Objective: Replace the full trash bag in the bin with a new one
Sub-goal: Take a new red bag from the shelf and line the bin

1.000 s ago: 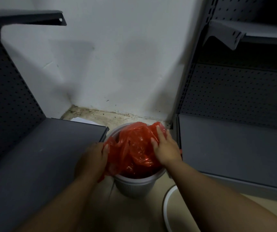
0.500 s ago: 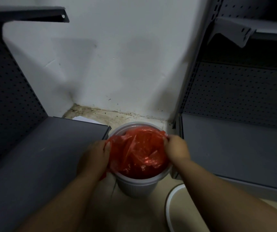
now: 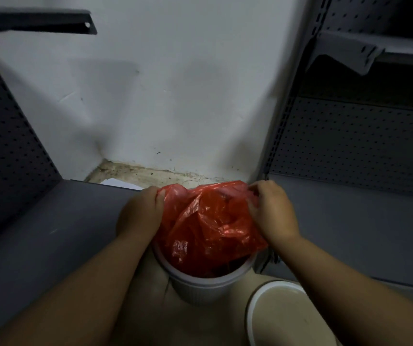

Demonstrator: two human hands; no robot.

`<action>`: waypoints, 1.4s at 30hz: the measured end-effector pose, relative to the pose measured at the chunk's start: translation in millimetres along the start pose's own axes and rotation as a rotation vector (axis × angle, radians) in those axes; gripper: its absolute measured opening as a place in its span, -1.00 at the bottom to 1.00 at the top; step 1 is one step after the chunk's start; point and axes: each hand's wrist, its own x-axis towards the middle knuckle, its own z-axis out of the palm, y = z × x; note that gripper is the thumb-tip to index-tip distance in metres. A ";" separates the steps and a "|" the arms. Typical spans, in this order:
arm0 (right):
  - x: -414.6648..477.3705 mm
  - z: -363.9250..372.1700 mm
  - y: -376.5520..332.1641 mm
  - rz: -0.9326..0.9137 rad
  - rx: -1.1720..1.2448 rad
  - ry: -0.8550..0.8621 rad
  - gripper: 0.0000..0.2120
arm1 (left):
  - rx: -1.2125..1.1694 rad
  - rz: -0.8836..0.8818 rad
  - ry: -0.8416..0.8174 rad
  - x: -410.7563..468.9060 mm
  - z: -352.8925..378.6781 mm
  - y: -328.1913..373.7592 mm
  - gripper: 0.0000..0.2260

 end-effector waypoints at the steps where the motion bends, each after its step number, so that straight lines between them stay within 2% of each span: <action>1: -4.3 0.8 -6.9 -0.126 -0.036 0.043 -0.82 | -0.003 -0.001 0.003 2.2 -0.5 -0.4 -0.68; 3: -13.5 2.2 -18.6 -0.363 -0.092 0.118 -0.83 | -0.007 0.005 0.005 5.6 -1.3 -1.7 -0.68; 4: -17.9 2.7 -22.8 -0.438 -0.111 0.083 -0.74 | -0.010 0.011 0.006 6.5 -2.1 -2.2 -0.68; 7: -25.5 5.6 -20.4 -0.558 -0.229 -0.165 -0.44 | -0.022 0.023 0.010 8.4 -3.6 -5.4 -0.68; 10: -27.5 9.3 -3.3 -0.634 -0.361 -0.269 -0.53 | -0.025 0.019 0.003 8.4 -5.1 -7.8 -0.68; 14: -28.5 -0.6 18.4 -0.685 -0.278 -0.327 -0.54 | -0.018 0.006 -0.010 7.7 -8.7 -9.8 -0.68; 16: -32.0 -7.6 33.0 -0.690 -0.259 -0.393 -0.59 | -0.010 -0.001 -0.013 7.4 -10.4 -11.2 -0.66; 20: -46.0 -22.1 66.0 -0.682 -0.250 -0.445 -0.83 | 0.029 -0.011 0.001 7.3 -14.5 -15.6 -0.66; 25: -62.4 -41.9 90.2 -0.653 -0.333 -0.458 -0.79 | 0.089 0.041 0.019 9.2 -13.2 -20.1 -0.69; 27: -65.8 -45.1 89.9 -0.639 -0.317 -0.389 -0.78 | 0.112 0.101 0.060 6.5 -11.1 -16.2 -0.73; 30: -61.3 -35.6 74.2 -0.543 -0.295 -0.209 -0.52 | 0.133 0.154 0.136 3.6 -9.0 -7.0 -0.79; 31: -56.7 -30.0 67.0 -0.494 -0.324 -0.160 -0.49 | 0.145 0.159 0.154 3.0 -8.6 -3.6 -0.81; 33: -48.5 -19.4 49.7 -0.393 -0.437 -0.109 -0.59 | 0.167 0.176 0.178 1.6 -6.4 1.1 -0.79; 36: -36.4 -9.4 32.1 -0.227 -0.523 -0.256 -0.48 | 0.226 0.336 0.315 -2.1 -0.1 0.5 -0.69; 38: -28.8 -6.2 25.3 -0.207 -0.541 -0.283 -0.44 | 0.299 0.596 0.409 -4.8 4.1 -4.7 -0.70; 40: -19.4 -3.9 21.8 -0.199 -0.596 -0.291 -0.39 | 0.394 0.881 0.357 -7.2 8.5 -10.6 -0.70; 42: -11.0 -3.6 18.6 -0.209 -0.620 -0.313 -0.35 | 0.483 1.052 0.203 -8.9 10.7 -13.9 -0.70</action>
